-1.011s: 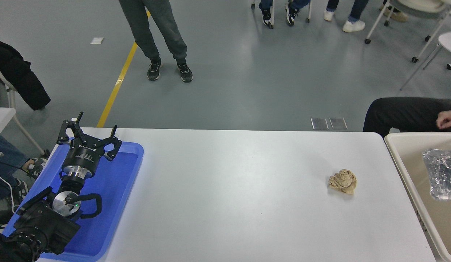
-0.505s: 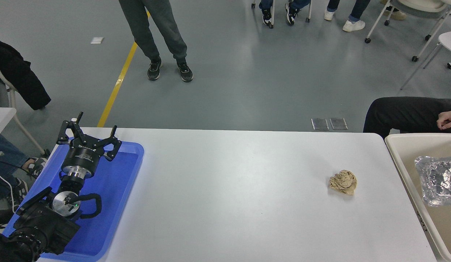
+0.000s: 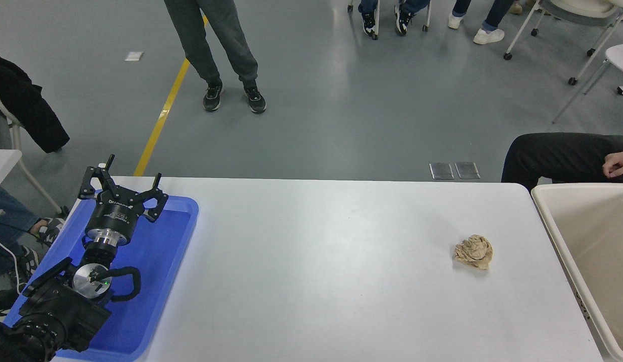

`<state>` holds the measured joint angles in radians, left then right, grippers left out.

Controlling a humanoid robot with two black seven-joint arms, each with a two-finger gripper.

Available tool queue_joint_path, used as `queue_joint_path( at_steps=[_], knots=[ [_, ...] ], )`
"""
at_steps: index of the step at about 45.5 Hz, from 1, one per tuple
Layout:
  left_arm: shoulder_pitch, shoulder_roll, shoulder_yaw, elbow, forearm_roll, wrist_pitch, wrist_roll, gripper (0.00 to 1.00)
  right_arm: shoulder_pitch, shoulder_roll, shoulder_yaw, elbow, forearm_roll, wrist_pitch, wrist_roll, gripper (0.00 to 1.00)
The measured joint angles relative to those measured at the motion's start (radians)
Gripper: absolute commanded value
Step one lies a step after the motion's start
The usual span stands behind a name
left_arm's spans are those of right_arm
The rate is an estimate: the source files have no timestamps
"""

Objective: Pick up foil plate and place in dustbin

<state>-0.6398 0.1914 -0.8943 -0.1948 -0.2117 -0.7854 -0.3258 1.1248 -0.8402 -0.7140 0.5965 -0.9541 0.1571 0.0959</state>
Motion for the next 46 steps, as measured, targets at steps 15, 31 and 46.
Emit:
queue_joint_path(
  at_steps=[15,31,46],
  knots=[
    [0.0,-0.001,0.0,0.0,0.0,0.0,0.002,1.0,0.384,-0.015,-0.237,0.429,-0.001,0.041,0.002,1.0],
    [0.0,-0.001,0.0,0.0,0.0,0.0,0.002,1.0,0.72,0.028,-0.317,0.791,0.179,0.233,0.005,1.0],
    [0.0,0.0,0.0,0.0,0.0,0.0,0.001,1.0,0.937,0.207,-0.339,0.904,0.398,0.44,0.001,1.0]
  ],
)
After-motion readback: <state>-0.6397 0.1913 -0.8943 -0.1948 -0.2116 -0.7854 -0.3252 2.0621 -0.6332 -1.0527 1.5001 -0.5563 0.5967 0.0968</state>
